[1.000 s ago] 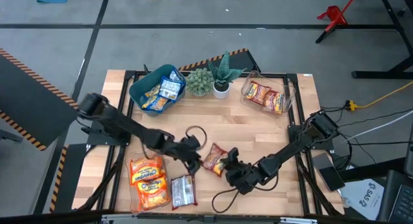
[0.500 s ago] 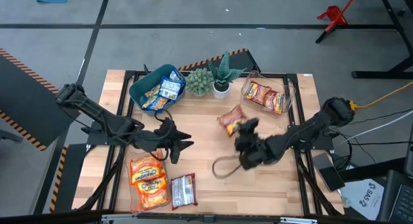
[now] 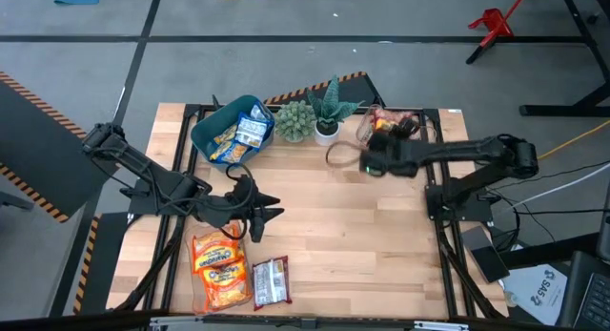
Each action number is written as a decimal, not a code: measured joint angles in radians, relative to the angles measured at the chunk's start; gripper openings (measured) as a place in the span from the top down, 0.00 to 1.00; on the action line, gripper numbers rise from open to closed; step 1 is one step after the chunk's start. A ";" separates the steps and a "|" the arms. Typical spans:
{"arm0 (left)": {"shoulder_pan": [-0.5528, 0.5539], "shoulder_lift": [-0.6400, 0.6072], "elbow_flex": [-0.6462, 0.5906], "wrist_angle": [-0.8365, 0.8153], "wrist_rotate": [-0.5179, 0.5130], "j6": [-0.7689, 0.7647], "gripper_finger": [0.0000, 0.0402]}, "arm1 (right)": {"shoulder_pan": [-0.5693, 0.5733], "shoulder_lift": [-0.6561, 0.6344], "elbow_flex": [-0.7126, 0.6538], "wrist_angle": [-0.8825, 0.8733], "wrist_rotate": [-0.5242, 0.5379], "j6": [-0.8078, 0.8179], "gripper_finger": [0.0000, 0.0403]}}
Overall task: Sort Maruchan noodles
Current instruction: Put the red noodle pack into the top transparent bin
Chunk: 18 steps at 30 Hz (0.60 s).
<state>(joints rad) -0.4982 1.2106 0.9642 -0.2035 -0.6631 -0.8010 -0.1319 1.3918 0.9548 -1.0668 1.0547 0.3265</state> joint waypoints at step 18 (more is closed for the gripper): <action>-0.006 0.000 0.000 -0.024 -0.005 -0.001 0.61 | -0.322 0.000 -0.082 0.416 -0.405 -0.229 0.75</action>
<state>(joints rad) -0.5037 1.2102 0.9642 -0.2276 -0.6685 -0.8017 -0.4541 1.3922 0.8730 -0.6506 0.6499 0.0971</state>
